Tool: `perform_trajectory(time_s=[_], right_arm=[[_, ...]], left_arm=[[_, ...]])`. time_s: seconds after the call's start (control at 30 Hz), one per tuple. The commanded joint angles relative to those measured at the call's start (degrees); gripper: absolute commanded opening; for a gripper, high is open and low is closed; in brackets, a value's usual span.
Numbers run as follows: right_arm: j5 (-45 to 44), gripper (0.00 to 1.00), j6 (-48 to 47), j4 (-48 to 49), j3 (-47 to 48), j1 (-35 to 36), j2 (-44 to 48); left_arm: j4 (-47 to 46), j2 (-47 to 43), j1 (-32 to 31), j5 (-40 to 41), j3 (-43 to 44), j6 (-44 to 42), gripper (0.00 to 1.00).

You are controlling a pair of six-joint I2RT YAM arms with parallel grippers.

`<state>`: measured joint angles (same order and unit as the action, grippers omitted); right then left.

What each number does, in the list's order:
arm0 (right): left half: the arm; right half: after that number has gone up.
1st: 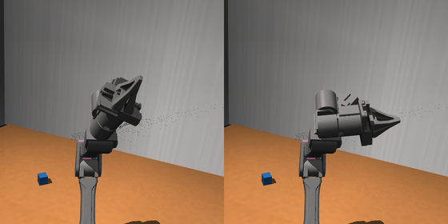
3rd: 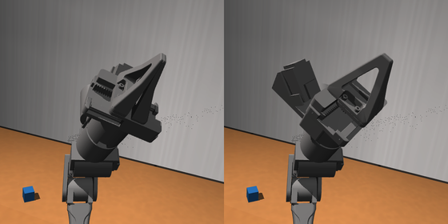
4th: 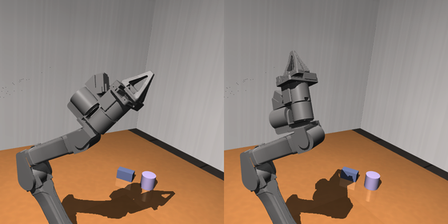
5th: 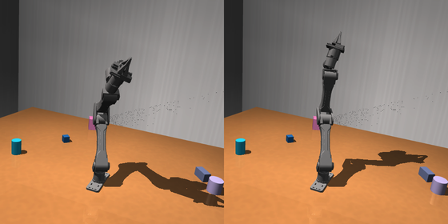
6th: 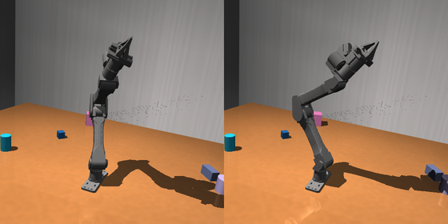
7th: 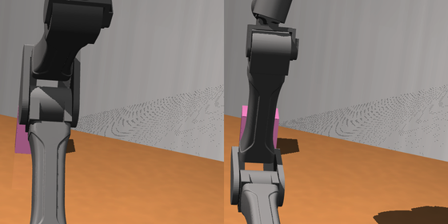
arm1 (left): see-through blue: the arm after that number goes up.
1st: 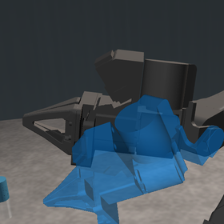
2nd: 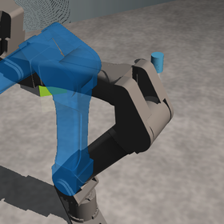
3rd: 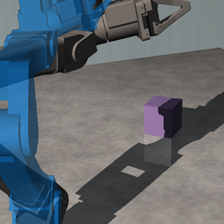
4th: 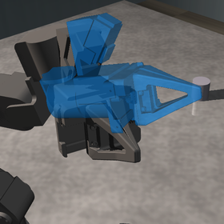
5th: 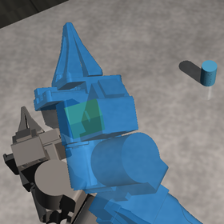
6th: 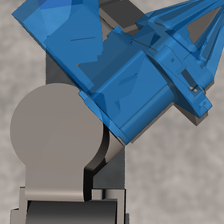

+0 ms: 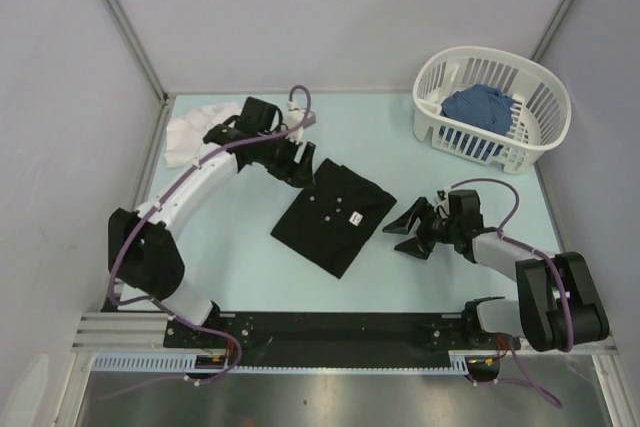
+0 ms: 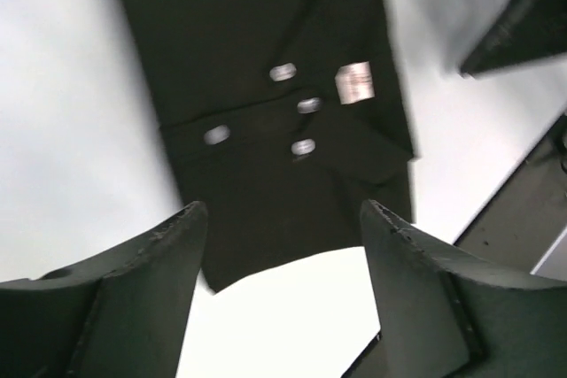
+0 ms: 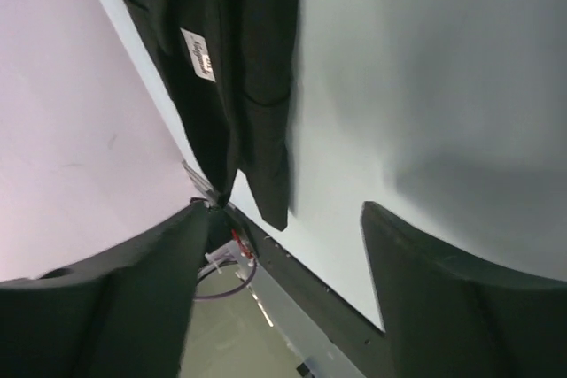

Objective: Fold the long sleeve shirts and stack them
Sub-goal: Fold the shirt

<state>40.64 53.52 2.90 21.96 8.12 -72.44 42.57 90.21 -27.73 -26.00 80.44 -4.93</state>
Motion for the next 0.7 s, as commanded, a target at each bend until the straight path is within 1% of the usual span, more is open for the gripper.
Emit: perform_trajectory(time_s=[0.0,0.03,0.07,0.17,0.2,0.23,0.3,0.33,0.37,0.4,0.43,0.47,0.5,0.53,0.6,0.67], right_arm=[[-6.09,0.68,2.56,10.19,-0.25,7.32,-2.52],[-7.84,0.64,1.77,11.07,0.54,8.31,-4.61],[-8.73,0.57,1.68,12.56,0.89,8.92,-5.68],[-9.79,0.54,1.59,13.71,2.30,9.90,-10.85],[-9.62,0.54,1.50,13.98,2.56,9.90,-11.92],[-9.62,0.53,1.42,13.63,3.09,10.25,-12.97],[-9.62,0.52,1.41,13.98,4.06,10.77,-14.91],[-9.88,0.51,1.50,14.07,4.50,11.12,-15.27],[-10.06,0.50,1.15,13.81,5.46,11.56,-15.71],[-10.14,0.50,0.80,13.54,5.90,11.57,-15.80],[-10.06,0.50,0.28,12.93,6.43,11.48,-15.71],[-9.97,0.50,-0.51,11.01,7.65,10.70,-15.54],[-9.80,0.51,-2.26,9.77,8.01,10.25,-14.92],[-9.18,0.51,-2.97,8.54,8.45,9.73,-14.57],[-8.39,0.52,-5.42,4.85,8.98,7.53,-13.61],[-7.69,0.53,-6.58,2.21,8.72,5.78,-12.81]], left_arm=[[2.26,4.87,8.01,-5.90,-2.75,-0.70,0.72],[1.82,6.01,8.99,-6.34,-3.01,-0.78,0.71],[1.21,8.29,9.79,-6.78,-2.66,-1.22,0.70],[-0.28,12.68,11.29,-7.22,1.19,-2.62,0.69],[-2.47,13.66,11.20,-8.27,2.51,-3.06,0.70],[-3.45,15.15,11.12,-9.06,5.83,-3.50,0.70],[-3.81,21.12,10.59,-11.51,11.11,-5.52,0.70],[-3.37,23.32,10.50,-11.88,16.79,-6.57,0.70],[-2.24,27.69,10.24,-12.40,19.72,-8.67,0.70],[-1.79,29.91,10.15,-13.28,25.15,-9.22,0.70],[-0.92,32.28,10.06,-13.20,28.16,-9.66,0.70],[1.18,36.92,9.97,-12.94,31.23,-10.01,0.70],[1.99,39.05,9.88,-13.02,36.48,-9.93,0.70],[2.78,42.99,9.88,-14.42,38.71,-9.84,0.69],[3.22,45.91,9.53,-14.87,43.19,-9.14,0.66],[3.14,49.35,9.10,-16.62,45.49,-7.82,0.63]])
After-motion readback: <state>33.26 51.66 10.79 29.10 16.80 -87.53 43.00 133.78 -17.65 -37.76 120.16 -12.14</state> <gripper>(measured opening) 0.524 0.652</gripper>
